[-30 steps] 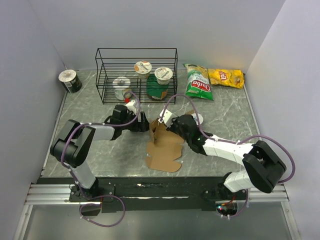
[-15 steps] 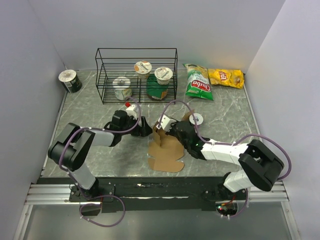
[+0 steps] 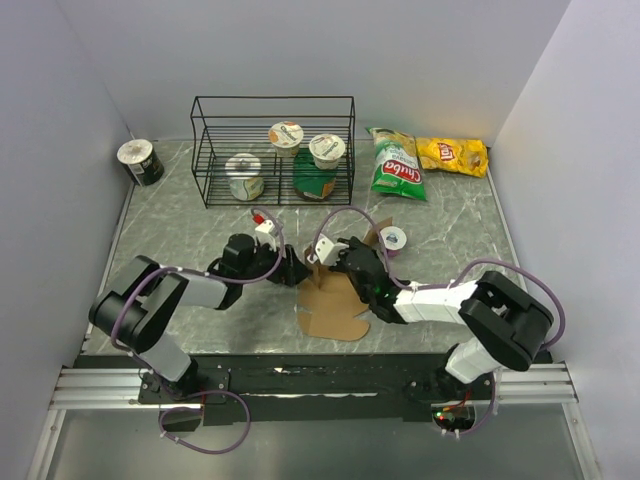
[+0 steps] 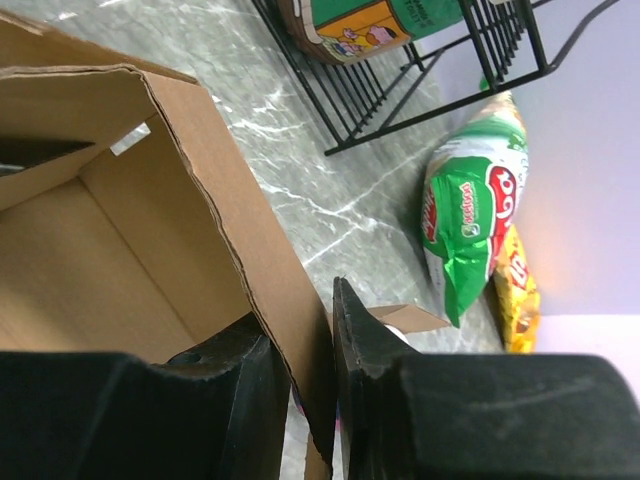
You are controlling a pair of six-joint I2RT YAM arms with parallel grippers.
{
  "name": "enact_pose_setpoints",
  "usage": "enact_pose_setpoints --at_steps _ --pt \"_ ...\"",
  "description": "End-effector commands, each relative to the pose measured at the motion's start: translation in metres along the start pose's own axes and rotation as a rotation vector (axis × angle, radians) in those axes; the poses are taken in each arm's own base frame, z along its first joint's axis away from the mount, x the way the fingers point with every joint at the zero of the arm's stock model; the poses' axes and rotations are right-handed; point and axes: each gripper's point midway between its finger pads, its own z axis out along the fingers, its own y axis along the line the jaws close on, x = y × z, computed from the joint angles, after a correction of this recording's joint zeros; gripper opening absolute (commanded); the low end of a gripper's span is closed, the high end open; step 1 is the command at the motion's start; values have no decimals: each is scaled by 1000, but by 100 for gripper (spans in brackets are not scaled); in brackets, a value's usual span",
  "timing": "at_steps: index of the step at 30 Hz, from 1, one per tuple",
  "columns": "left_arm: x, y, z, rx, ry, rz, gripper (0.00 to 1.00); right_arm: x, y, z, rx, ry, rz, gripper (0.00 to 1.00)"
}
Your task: Fold the paper box
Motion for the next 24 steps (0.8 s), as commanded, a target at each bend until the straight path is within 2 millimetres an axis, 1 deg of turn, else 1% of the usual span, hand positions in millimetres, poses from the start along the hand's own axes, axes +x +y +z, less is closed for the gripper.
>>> enact_pose_setpoints --at_steps 1,4,5,6,8,9,12,16,20,24 --pt "-34 -28 -5 99 -148 94 91 -1 -5 -3 67 -5 -27 28" --pt "-33 -32 -1 118 -147 117 91 0 -3 -2 75 3 -46 28" --pt "-37 -33 1 122 -153 126 91 1 -3 -2 78 7 -51 28" --pt "-34 -33 4 127 -142 129 90 3 1 -1 73 13 -60 28" --pt "-37 -37 7 142 -153 146 88 2 1 -1 77 16 -66 28" --pt "-35 -40 9 150 -150 151 88 2 2 0 76 17 -71 28" --pt "-36 -47 12 170 -161 171 84 1 3 1 80 17 -74 29" --pt "-36 -53 13 178 -181 185 75 2 5 0 80 19 -82 30" --pt "-37 -62 17 175 -207 203 73 1 9 -1 81 25 -87 30" --pt "-41 -60 19 131 -250 201 70 1 15 -3 80 30 -92 30"
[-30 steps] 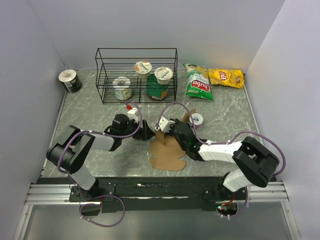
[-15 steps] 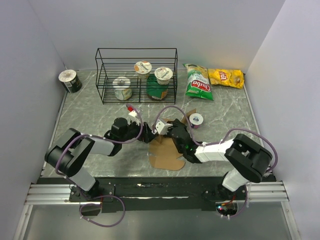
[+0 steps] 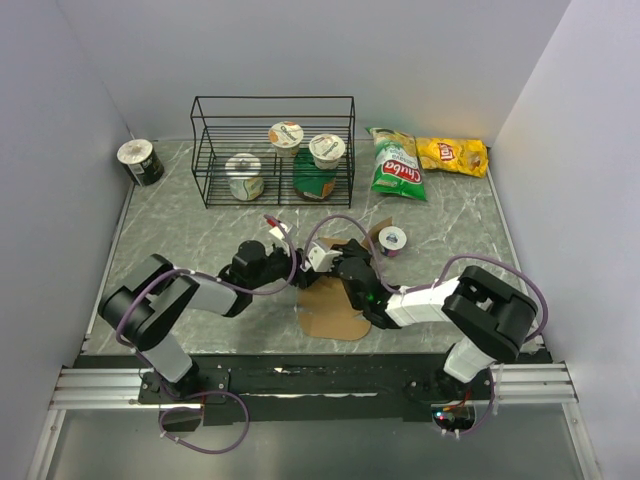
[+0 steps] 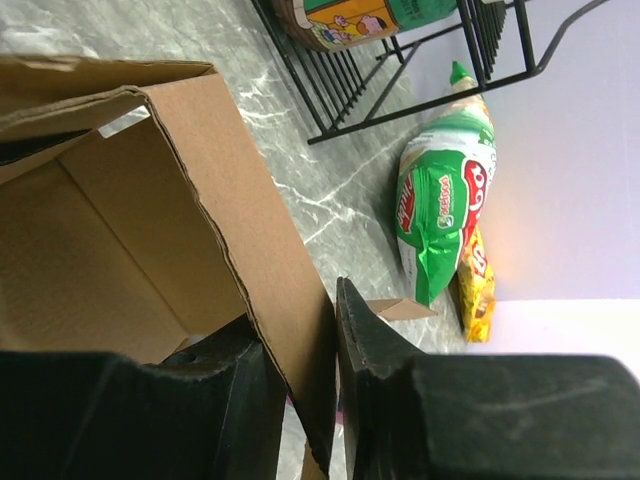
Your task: Fold the paper box
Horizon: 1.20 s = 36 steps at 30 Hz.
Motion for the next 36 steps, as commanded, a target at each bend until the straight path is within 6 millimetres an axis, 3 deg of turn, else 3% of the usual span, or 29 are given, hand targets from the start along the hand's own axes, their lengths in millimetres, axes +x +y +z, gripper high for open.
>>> enact_pose_setpoints --at_steps 1,10,12,13,25,29,36 --pt "-30 -2 8 -31 -137 59 69 -2 8 -3 11 -2 9 31" --pt "-27 11 6 -201 -181 111 56 -3 11 -8 13 -14 59 34" --pt "-25 4 6 -194 -183 139 53 -6 8 -9 12 -20 82 38" --pt "-28 12 4 -248 -202 144 51 -7 10 -10 1 -29 90 38" --pt "-34 6 5 -294 -307 195 37 -11 18 -12 -69 -30 131 42" --pt "-32 2 7 -308 -314 216 33 -12 16 -15 -80 -27 157 51" --pt "-33 0 7 -328 -322 258 26 -18 12 -20 -88 -47 208 54"
